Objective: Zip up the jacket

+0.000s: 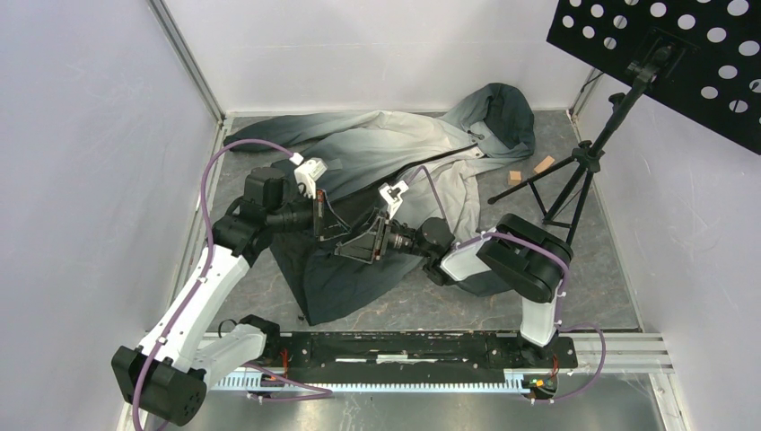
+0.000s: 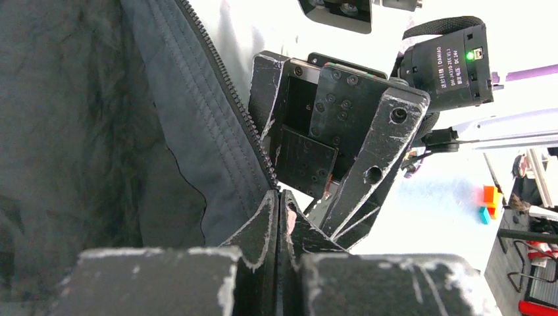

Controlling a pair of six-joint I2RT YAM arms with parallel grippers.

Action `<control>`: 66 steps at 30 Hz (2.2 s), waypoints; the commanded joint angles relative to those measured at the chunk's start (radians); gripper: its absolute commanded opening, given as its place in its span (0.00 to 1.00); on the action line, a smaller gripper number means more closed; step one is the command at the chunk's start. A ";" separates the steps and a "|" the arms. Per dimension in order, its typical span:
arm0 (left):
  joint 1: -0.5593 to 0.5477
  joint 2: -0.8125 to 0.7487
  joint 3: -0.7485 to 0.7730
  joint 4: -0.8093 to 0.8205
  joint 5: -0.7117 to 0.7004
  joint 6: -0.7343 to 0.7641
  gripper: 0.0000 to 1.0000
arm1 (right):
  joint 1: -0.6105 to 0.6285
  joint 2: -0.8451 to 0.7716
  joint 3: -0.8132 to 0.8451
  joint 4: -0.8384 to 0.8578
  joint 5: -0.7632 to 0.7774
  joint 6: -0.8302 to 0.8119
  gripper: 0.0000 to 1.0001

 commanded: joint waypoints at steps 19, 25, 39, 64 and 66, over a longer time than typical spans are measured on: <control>-0.001 -0.019 0.006 0.114 0.006 -0.097 0.02 | 0.013 -0.015 -0.037 0.481 0.182 0.075 0.71; 0.000 -0.027 -0.024 0.166 0.018 -0.138 0.02 | 0.012 -0.032 -0.048 0.482 0.213 0.081 0.68; 0.004 -0.039 -0.042 0.171 0.022 -0.140 0.02 | 0.023 -0.029 -0.007 0.482 0.197 0.110 0.63; 0.013 -0.043 0.028 0.058 -0.070 -0.107 0.33 | 0.029 0.012 -0.010 0.480 0.131 0.111 0.00; 0.015 -0.052 0.033 0.052 -0.086 -0.107 0.45 | 0.029 0.021 -0.015 0.480 0.119 0.110 0.00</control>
